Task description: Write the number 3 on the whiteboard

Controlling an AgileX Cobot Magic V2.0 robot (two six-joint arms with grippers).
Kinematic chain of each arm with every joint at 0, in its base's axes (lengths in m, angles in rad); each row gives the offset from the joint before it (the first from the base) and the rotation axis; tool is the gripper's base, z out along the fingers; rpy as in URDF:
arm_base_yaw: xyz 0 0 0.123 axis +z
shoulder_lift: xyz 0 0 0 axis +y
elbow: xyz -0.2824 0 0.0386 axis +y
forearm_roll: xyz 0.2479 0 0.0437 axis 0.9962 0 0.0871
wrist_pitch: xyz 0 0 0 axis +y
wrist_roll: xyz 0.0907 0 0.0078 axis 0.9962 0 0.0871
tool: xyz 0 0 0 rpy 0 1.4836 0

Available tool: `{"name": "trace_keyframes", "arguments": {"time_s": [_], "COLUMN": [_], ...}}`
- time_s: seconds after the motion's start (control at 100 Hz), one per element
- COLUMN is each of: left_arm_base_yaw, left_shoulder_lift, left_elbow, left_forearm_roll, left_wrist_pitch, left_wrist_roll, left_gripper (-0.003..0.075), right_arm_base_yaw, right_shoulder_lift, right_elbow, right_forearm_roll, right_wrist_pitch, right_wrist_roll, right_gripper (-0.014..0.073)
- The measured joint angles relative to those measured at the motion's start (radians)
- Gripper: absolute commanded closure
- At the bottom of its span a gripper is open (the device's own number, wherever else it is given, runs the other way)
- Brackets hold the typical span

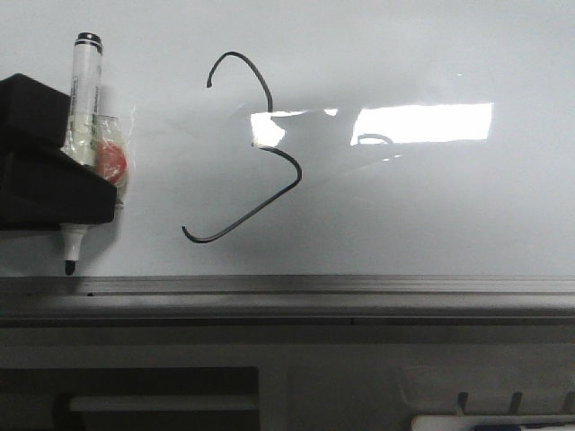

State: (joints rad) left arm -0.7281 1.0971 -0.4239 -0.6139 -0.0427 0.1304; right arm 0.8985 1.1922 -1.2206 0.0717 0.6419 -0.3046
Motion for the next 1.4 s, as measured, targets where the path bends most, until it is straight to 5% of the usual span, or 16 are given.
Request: {"name": "trace_keyframes", "arguments": {"time_s": [0.2, 0.42, 0.52, 0.73, 0.83, 0.93, 1.14, 1.4], "left_arm_base_yaw": [0.0, 0.0, -0.002, -0.004, 0.005, 0.009, 0.009, 0.009], "left_shoulder_lift": [0.001, 0.001, -0.002, -0.047, -0.106, -0.209, -0.43, -0.649], "left_elbow": [-0.002, -0.004, -0.01, -0.012, -0.005, -0.004, -0.002, -0.002], "left_forearm_roll": [-0.003, -0.003, -0.003, -0.003, 0.011, 0.042, 0.191, 0.389], "left_wrist_pitch": [0.002, 0.006, 0.013, 0.024, 0.035, 0.043, 0.099, 0.223], "left_wrist_roll": [-0.004, -0.005, -0.005, -0.005, -0.005, -0.005, -0.005, -0.003], "left_gripper": [0.0708, 0.0291, 0.022, 0.0228, 0.0253, 0.0377, 0.0744, 0.0741], "right_arm_base_yaw": [0.0, 0.0, 0.0, 0.0, 0.0, 0.0, 0.0, 0.0], "right_shoulder_lift": [0.0, 0.0, 0.0, -0.008, -0.035, -0.093, -0.277, -0.633], "right_elbow": [0.0, 0.0, 0.0, 0.0, 0.002, 0.024, 0.171, 0.527], "right_forearm_roll": [0.0, 0.0, 0.0, 0.0, 0.0, 0.0, 0.0, 0.004], "right_wrist_pitch": [0.02, 0.024, 0.024, 0.046, 0.059, 0.059, -0.024, -0.3], "right_wrist_roll": [0.0, 0.0, 0.0, 0.0, 0.0, 0.002, 0.002, 0.002], "right_gripper": [0.0103, 0.0103, 0.0103, 0.016, 0.04, 0.0662, 0.0652, 0.0652]}}
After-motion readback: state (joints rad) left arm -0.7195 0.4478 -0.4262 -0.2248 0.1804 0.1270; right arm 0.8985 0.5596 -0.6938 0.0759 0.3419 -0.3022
